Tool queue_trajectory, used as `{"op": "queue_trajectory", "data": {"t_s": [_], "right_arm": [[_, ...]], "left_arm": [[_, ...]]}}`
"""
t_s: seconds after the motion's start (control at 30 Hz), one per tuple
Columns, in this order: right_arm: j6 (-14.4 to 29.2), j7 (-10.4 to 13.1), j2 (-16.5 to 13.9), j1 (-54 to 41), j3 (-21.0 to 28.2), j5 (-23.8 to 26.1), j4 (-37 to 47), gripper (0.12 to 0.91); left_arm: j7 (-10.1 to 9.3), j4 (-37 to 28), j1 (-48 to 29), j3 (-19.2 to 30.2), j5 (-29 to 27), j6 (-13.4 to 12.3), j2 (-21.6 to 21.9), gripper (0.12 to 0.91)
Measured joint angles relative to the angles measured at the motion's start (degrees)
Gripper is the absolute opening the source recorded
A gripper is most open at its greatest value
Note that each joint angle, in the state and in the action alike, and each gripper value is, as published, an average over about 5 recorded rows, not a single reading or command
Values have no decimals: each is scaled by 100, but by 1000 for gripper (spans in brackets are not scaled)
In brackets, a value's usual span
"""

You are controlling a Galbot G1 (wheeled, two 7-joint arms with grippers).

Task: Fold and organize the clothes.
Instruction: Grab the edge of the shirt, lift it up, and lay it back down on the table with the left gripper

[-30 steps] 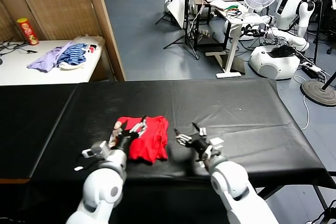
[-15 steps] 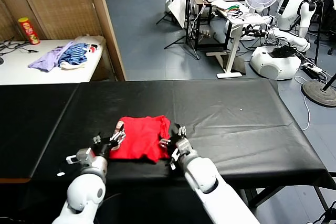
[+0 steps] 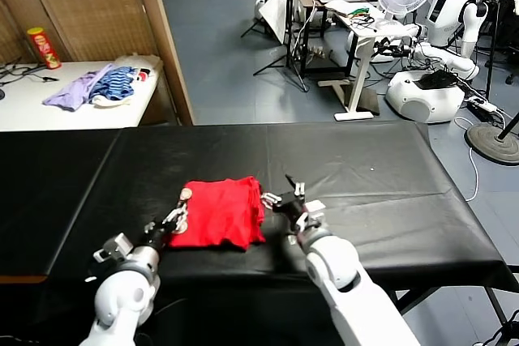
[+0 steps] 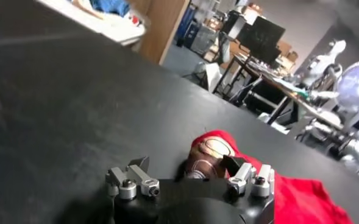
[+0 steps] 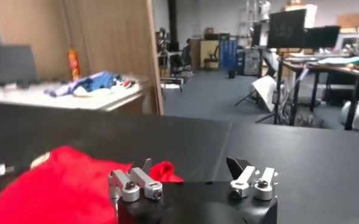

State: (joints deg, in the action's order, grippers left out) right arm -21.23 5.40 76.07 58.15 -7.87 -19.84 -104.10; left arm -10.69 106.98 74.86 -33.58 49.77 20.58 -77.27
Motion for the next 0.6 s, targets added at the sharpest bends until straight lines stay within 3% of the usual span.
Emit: {"op": "queue_trajectory", "data": {"t_s": [0.17,0.33,0.5,0.6], "right_arm": [[-7,5,24,53,-86,-76,-107,798],[-35,12,63,118,-163,-85,-223,798],[-297,98,56,238,-292,83,-361,798],[-550,153,32,339,-388,390,-451,798]], "left_arm": [[57,-19,-15,-10,317,1,-42,737],[120,-96,-62,-9,220,-29,-105,484],[168,-103,-60,34,-225,-78,-138,212],[160,-60,-56,74,-645,-113,-106,144]]}}
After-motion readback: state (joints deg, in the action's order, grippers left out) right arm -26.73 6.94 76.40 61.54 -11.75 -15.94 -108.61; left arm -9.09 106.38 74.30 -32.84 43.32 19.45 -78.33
